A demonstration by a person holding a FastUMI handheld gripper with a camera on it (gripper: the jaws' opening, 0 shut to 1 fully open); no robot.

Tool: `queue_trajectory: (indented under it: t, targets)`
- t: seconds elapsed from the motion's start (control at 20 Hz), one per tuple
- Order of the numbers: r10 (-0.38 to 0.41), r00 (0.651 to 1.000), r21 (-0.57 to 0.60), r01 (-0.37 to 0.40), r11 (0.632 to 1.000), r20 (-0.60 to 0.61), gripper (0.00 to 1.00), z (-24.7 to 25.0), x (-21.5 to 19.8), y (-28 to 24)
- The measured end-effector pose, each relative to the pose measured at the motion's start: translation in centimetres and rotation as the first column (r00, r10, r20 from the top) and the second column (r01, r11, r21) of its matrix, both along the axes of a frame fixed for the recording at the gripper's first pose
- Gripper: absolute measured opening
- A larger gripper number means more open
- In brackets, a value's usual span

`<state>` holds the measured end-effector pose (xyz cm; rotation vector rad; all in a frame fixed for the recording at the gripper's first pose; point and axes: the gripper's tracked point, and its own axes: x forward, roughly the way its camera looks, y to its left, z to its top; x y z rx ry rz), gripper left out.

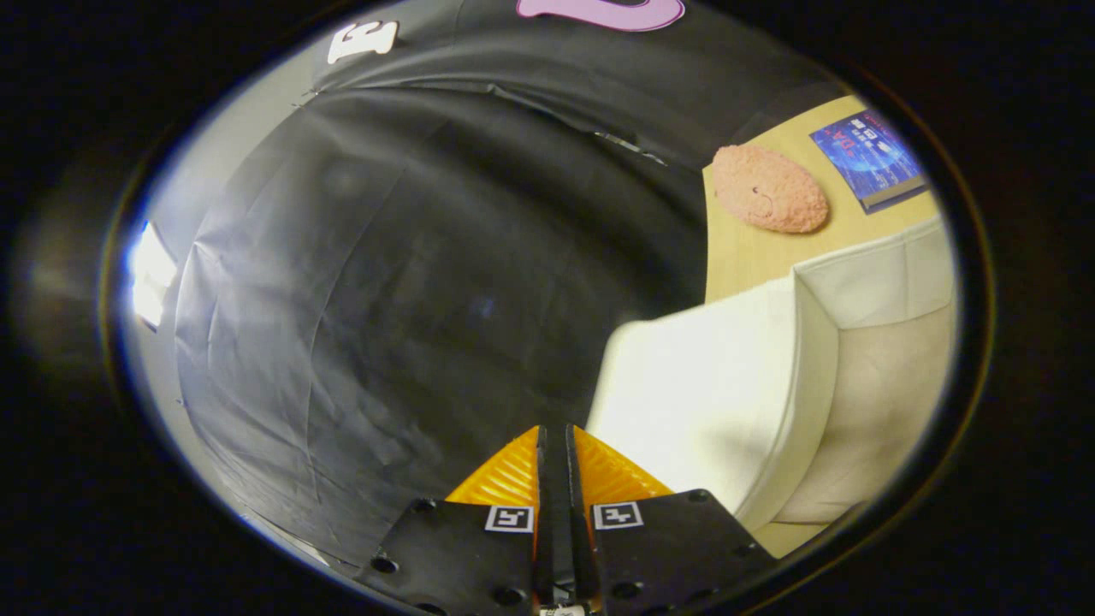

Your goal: Open the storage box then place both shoes into the box .Put the left shoe in first, then the right shoe, with the right side of both shoes facing outward in a uniform manner.

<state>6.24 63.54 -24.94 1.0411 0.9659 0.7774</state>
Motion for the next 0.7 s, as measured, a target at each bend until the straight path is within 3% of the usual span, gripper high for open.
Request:
queue_trajectory:
  t: [0.7]
  targets:
    - [-0.112, 0.993, -0.09, 0.116, 0.989, 0.04, 0.11, -2.1, 2.7, -12.4]
